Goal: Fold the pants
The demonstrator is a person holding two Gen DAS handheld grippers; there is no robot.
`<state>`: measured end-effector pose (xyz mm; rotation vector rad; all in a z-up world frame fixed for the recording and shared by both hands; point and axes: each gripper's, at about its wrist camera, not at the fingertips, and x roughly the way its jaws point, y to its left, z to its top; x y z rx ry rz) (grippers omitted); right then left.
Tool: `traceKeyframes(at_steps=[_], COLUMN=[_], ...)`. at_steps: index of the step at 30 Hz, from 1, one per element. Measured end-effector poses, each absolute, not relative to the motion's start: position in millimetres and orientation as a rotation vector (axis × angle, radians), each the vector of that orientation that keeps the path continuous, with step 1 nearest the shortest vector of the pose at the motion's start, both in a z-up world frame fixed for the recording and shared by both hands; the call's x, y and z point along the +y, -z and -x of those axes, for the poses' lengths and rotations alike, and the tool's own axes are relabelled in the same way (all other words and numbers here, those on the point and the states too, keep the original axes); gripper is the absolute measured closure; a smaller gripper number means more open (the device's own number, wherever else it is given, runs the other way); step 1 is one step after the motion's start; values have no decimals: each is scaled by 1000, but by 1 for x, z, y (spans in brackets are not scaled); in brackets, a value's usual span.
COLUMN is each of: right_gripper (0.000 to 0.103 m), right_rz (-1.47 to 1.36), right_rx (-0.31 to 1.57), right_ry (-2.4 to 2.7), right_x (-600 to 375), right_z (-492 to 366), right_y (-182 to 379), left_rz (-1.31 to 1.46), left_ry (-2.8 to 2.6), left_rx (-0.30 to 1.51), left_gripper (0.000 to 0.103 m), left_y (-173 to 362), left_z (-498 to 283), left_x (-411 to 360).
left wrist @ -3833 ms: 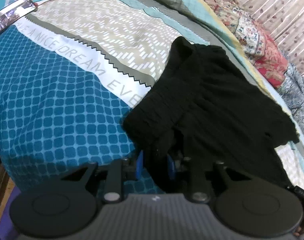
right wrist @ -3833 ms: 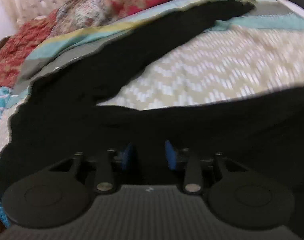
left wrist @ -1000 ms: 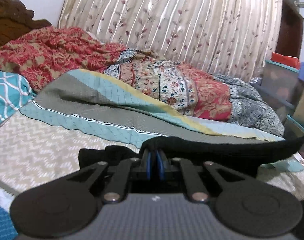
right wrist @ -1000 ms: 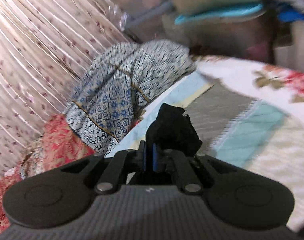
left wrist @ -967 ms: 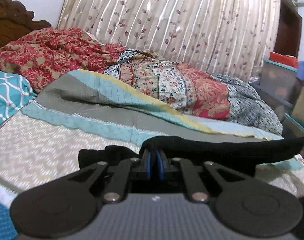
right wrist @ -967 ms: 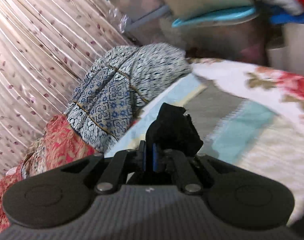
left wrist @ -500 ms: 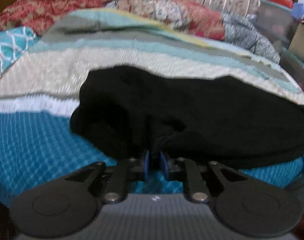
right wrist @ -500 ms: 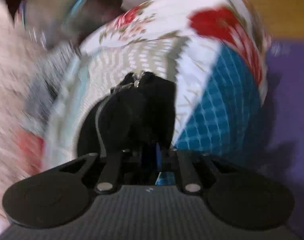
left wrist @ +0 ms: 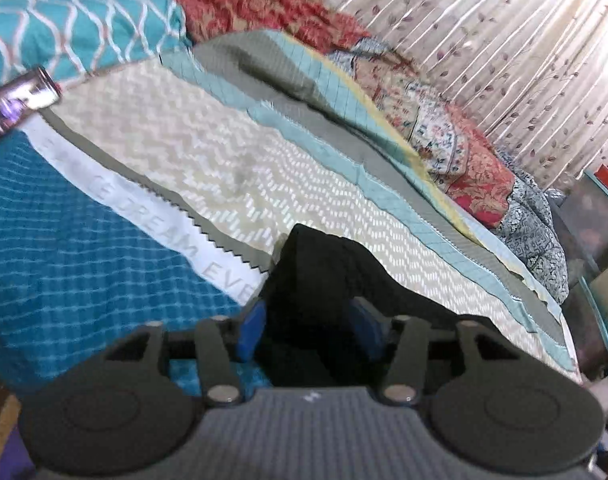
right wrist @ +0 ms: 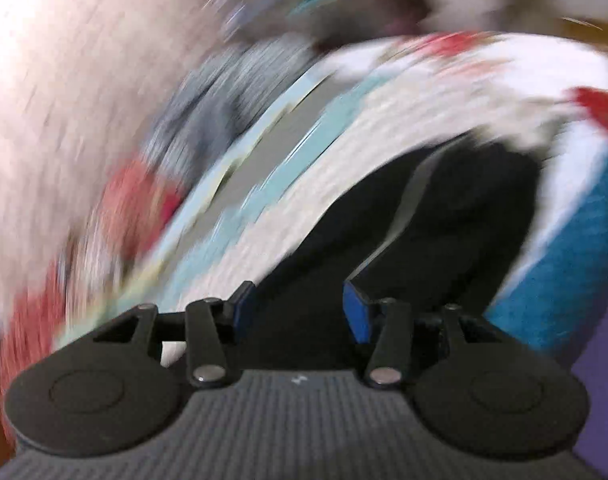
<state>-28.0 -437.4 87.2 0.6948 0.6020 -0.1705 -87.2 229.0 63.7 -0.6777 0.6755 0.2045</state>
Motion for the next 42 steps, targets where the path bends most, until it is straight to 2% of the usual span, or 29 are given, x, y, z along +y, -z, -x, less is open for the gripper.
traceKeyframes(at_steps=[3, 4, 5, 7, 8, 11, 13, 16, 20, 22, 25, 28, 32, 37, 42], right_gripper=[51, 51, 51, 52, 52, 55, 60, 61, 63, 69, 66, 56, 55, 55, 55], right_rz=[-551, -527, -500, -458, -440, -345, -270, -221, -85, -38, -102, -120, -132, -242, -369], right_rx=[713, 736, 766, 812, 835, 855, 829, 837, 1007, 1105, 1058, 928, 860, 822, 734], right_ry=[12, -34, -100, -225, -300, -520, -665, -836, -911, -843, -865, -879, -755, -555, -344], right_x=[-369, -353, -329, -287, -264, -194, -146, -89, -33, -24, -40, -79, -152, -234, -302], right_z=[2, -1, -8, -20, -27, -47, -60, -61, -61, -73, -77, -70, -64, -49, -17], right_y=[-78, -75, -71, -67, -66, -76, -86, -87, -30, 9, -12, -41, -52, -54, -61], left_rz=[755, 771, 765, 725, 706, 668, 648, 636, 638, 662, 660, 720, 740, 613, 553], left_ry=[-134, -132, -139, -132, -123, -118, -133, -163, -212, -230, -229, -217, -198, -39, 67], left_rx=[729, 755, 772, 777, 761, 707, 721, 757, 786, 846, 811, 701, 603, 623, 768], left_gripper=[43, 48, 54, 85, 90, 90, 90, 90, 89, 85, 83, 80, 80, 80, 79], left_y=[-45, -38, -34, -32, -36, -51, -53, -47, -31, -19, -29, -51, -81, -100, -72], left_z=[63, 55, 51, 49, 53, 68, 69, 70, 74, 74, 87, 113, 123, 85, 40], left_x=[228, 227, 224, 219, 219, 224, 227, 232, 240, 243, 243, 252, 249, 192, 137])
